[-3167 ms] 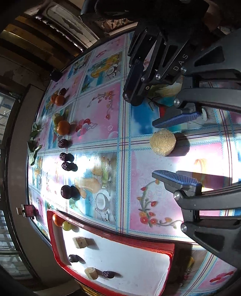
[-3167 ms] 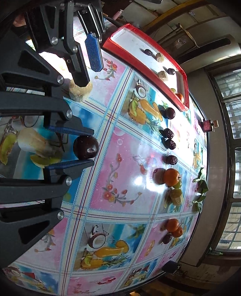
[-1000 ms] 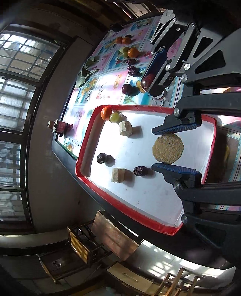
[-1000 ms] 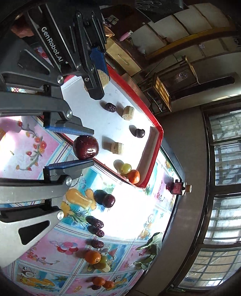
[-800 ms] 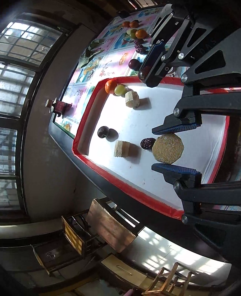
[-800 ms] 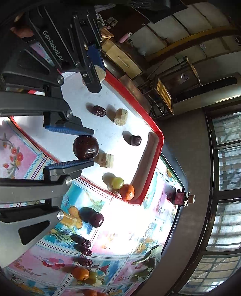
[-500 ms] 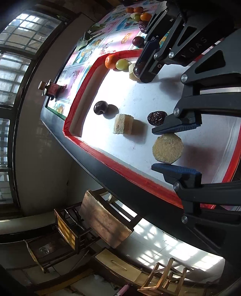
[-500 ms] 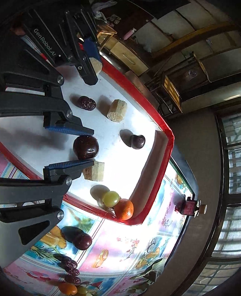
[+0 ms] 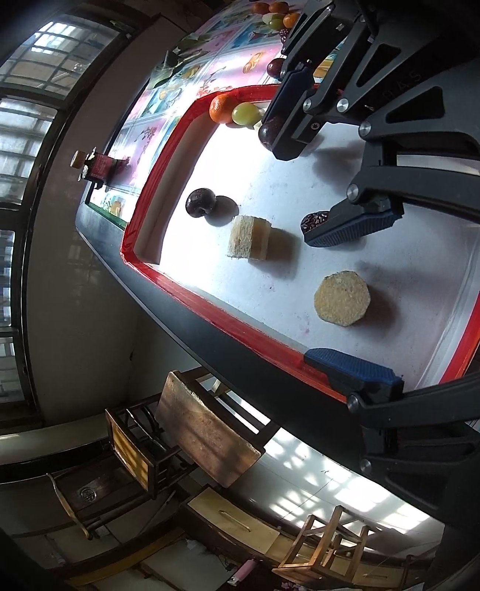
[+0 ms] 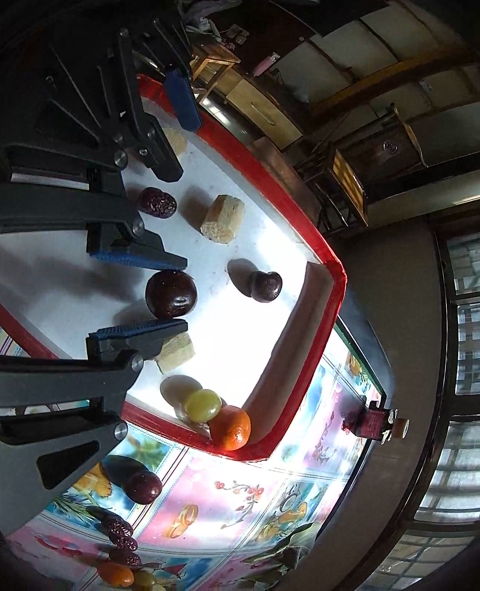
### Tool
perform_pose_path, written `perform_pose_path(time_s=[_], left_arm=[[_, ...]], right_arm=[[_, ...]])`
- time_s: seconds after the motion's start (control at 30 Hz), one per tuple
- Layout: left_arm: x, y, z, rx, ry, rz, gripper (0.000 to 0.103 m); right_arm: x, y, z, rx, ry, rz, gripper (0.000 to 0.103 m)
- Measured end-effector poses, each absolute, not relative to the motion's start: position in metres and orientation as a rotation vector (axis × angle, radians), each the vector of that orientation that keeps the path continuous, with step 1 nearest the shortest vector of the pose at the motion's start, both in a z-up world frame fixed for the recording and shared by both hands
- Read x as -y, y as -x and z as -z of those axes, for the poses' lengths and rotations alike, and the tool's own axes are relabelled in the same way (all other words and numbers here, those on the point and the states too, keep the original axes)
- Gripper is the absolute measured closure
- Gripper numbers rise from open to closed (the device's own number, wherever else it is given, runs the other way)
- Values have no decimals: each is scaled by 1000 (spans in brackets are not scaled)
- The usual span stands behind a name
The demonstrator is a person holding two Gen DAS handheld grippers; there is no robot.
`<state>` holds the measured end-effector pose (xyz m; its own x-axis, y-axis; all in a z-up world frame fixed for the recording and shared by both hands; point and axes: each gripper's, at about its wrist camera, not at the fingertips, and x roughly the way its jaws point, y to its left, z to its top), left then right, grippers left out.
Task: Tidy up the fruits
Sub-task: 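Carry the rice cake and plum into the red tray and open both tools, then withdraw both tools from the tray toward the orange and dates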
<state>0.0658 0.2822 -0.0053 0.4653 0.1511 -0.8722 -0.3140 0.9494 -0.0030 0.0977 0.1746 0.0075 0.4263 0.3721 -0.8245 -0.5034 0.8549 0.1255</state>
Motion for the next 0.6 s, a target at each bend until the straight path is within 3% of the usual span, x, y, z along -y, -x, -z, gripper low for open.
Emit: perform_pose_path(time_s=[0.17,0.6], left_arm=[[-280,-64,2,-1058,139,-326,32],[-250,-44,-11,-1082,112,-392,23]], right_arm=[[-169,-95,-11,-990,149,-523,66],[-130,-68,-30,-979,112,-470,40]])
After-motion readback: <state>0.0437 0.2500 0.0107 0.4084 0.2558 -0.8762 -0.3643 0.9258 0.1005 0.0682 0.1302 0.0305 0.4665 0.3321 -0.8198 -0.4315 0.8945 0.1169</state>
